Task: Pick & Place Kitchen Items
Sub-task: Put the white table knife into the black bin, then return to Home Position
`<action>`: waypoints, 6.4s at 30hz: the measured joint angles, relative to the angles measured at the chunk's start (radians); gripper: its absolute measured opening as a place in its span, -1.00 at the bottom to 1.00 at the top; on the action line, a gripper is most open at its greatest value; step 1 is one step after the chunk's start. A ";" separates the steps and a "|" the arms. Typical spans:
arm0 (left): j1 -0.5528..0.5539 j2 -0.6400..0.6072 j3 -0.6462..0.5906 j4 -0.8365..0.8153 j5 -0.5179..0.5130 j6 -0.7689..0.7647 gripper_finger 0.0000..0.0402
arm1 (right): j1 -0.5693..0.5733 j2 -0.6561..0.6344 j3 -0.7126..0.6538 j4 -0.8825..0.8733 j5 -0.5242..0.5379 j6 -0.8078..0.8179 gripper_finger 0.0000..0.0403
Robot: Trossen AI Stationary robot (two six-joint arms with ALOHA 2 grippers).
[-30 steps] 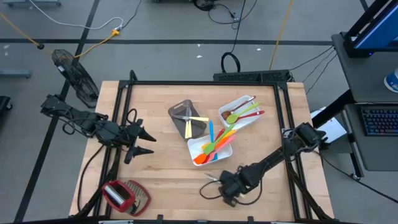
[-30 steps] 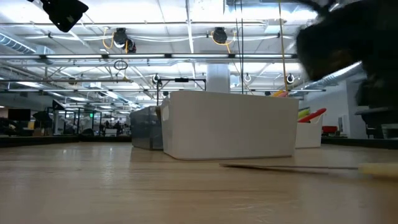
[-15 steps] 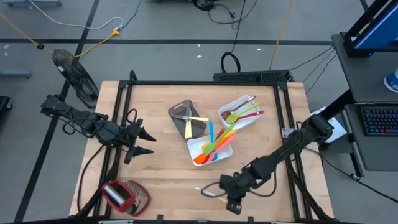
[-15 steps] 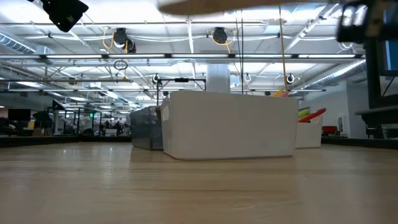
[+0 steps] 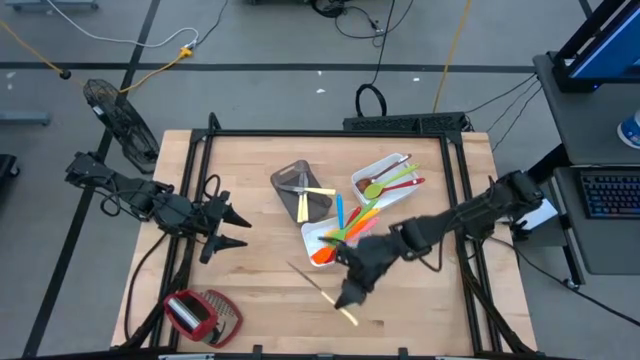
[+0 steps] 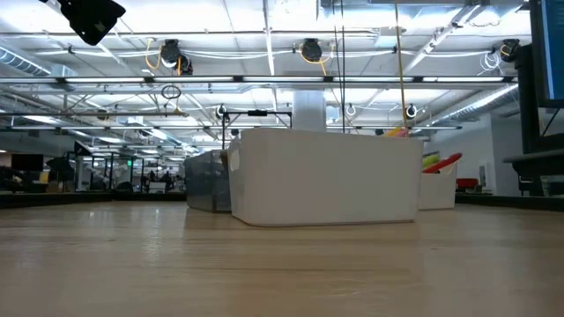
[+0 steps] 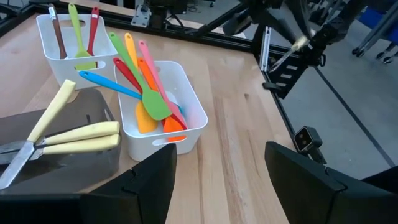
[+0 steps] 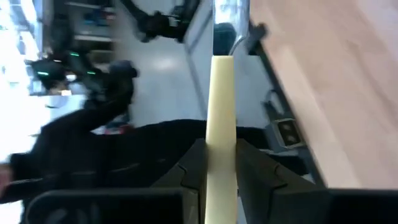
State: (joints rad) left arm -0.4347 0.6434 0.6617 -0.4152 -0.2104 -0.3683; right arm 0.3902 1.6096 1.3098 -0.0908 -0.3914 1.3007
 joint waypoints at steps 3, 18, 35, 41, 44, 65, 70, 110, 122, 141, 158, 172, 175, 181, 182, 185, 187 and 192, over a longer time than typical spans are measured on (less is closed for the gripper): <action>0.000 0.000 0.000 0.000 0.000 0.000 0.25 | -0.059 0.001 0.000 0.044 -0.082 0.021 -0.76; 0.000 0.000 0.000 0.005 -0.001 0.000 0.25 | -0.509 0.001 0.001 0.122 -0.407 -0.001 -0.76; 0.001 0.000 0.000 0.008 -0.028 -0.001 0.25 | -0.754 0.159 0.002 0.078 -0.688 0.151 -0.76; 0.001 0.000 0.000 0.008 -0.028 -0.006 0.25 | -0.776 0.241 0.001 0.091 -0.711 0.196 -0.76; 0.001 0.000 0.000 0.009 -0.028 -0.008 0.25 | -0.784 0.271 0.000 0.174 -0.713 0.260 -0.76; 0.001 0.000 0.000 0.008 -0.028 -0.010 0.25 | -0.818 0.298 0.002 0.307 -0.627 0.419 -0.45; 0.001 0.000 0.000 0.008 -0.027 -0.026 0.25 | -0.821 0.298 0.002 0.322 -0.627 0.413 -0.44; -0.020 -0.284 -0.110 -0.001 0.002 0.020 0.25 | -0.120 -0.269 0.001 -0.393 0.501 -0.755 -0.99; -0.037 -0.427 -0.323 0.163 0.009 0.060 0.25 | 0.023 -0.350 0.000 -0.656 0.731 -0.714 -0.98; 0.123 -0.448 -0.472 0.360 0.118 0.125 0.25 | -0.089 -0.734 -0.659 0.028 0.524 -0.716 -0.98; 0.425 -0.629 -0.472 0.237 0.319 0.167 0.25 | -0.089 -1.195 -0.983 0.011 0.525 -0.699 -0.98; 0.586 -0.629 -0.472 0.169 0.431 0.213 0.25 | -0.088 -1.288 -1.162 0.014 0.556 -0.687 -0.98; 0.610 -0.630 -0.493 0.190 0.456 0.213 0.25 | -0.088 -1.288 -1.167 0.027 0.634 -0.722 -0.98; 0.631 -0.617 -0.622 0.400 0.505 0.157 0.25 | -0.089 -1.289 -1.167 0.107 0.676 -0.852 -0.98; 0.631 -0.607 -0.628 0.432 0.515 0.170 0.25 | -0.089 -1.289 -1.167 0.118 0.677 -0.864 -0.98; 0.632 -0.605 -0.630 0.428 0.516 0.180 0.25 | -0.089 -1.289 -1.167 0.134 0.677 -0.896 -0.98; 0.632 -0.604 -0.629 0.418 0.510 0.174 0.25 | -0.089 -1.289 -1.167 0.131 0.678 -0.903 -0.98; 0.632 -0.602 -0.629 0.416 0.489 0.175 0.25 | -0.089 -1.289 -1.167 0.131 0.679 -0.958 -0.98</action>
State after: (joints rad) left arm 0.1970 0.0410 0.0322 0.0003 0.2785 -0.1936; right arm 0.3016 0.3206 0.1425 0.0406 0.2871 0.3423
